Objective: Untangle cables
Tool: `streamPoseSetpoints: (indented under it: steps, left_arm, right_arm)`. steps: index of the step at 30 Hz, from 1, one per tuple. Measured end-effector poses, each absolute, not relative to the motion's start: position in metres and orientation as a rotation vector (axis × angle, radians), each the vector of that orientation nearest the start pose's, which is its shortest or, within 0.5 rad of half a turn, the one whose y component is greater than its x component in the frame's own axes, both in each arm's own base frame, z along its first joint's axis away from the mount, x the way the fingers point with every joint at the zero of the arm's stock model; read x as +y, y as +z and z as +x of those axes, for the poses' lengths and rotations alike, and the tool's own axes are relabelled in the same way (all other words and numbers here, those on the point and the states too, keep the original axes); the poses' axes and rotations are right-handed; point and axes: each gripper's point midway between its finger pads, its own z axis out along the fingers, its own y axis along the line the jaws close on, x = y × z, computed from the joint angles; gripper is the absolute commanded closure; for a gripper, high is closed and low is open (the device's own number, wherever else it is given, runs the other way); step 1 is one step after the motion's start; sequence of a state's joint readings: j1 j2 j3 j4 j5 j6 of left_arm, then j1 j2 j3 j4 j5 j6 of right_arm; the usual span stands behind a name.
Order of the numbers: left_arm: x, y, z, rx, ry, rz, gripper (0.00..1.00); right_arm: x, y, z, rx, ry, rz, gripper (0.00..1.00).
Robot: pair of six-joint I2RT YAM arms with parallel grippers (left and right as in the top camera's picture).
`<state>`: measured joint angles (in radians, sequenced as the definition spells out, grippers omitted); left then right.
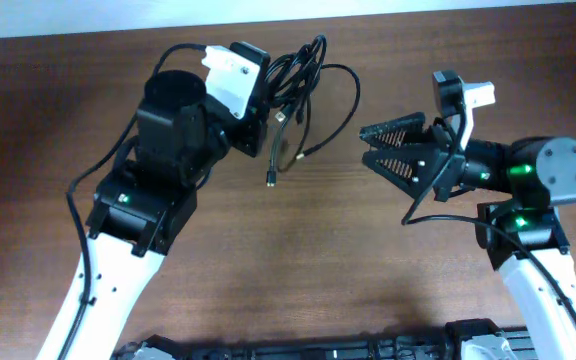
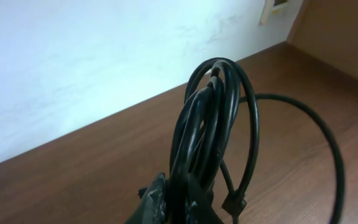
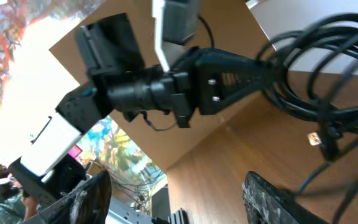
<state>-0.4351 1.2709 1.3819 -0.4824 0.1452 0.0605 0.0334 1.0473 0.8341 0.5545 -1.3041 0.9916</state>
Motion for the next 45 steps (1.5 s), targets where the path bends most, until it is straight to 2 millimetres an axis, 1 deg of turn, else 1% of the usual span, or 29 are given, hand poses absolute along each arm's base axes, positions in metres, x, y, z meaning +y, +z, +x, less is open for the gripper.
streamPoseSetpoints:
  steps: [3,9,14,22,26,30,37,40,41,45]
  left_arm:
    - [-0.199,0.367,0.353,1.858,-0.427,0.598,1.00]
    - [-0.224,0.371,0.332,1.816,-0.609,0.726,1.00]
    - [-0.237,0.376,0.318,1.769,-0.717,0.802,1.00]
    - [-0.245,0.383,0.309,1.725,-0.783,0.851,1.00]
    - [-0.254,0.391,0.297,1.663,-0.863,0.909,1.00]
    - [-0.263,0.400,0.283,1.597,-0.954,0.977,1.00]
    - [-0.269,0.404,0.268,1.553,-1.037,1.038,1.00]
    - [-0.274,0.405,0.261,1.539,-1.057,1.060,1.00]
    - [-0.276,0.405,0.259,1.535,-1.062,1.066,1.00]
    - [-0.279,0.405,0.255,1.529,-1.074,1.080,1.00]
  right_arm:
    - [0.174,0.386,0.250,1.620,1.586,-0.572,0.35]
    - [0.174,0.386,0.251,1.624,1.591,-0.567,0.34]
    - [0.174,0.385,0.252,1.626,1.592,-0.565,0.34]
    - [0.174,0.378,0.260,1.650,1.608,-0.540,0.34]
    - [0.174,0.373,0.267,1.664,1.614,-0.515,0.34]
    - [0.174,0.373,0.269,1.662,1.609,-0.503,0.34]
    - [0.174,0.373,0.269,1.662,1.608,-0.501,0.35]
    - [0.173,0.374,0.270,1.658,1.604,-0.497,0.36]
    - [0.173,0.374,0.270,1.658,1.604,-0.498,0.37]
    - [0.173,0.374,0.270,1.659,1.606,-0.495,0.51]
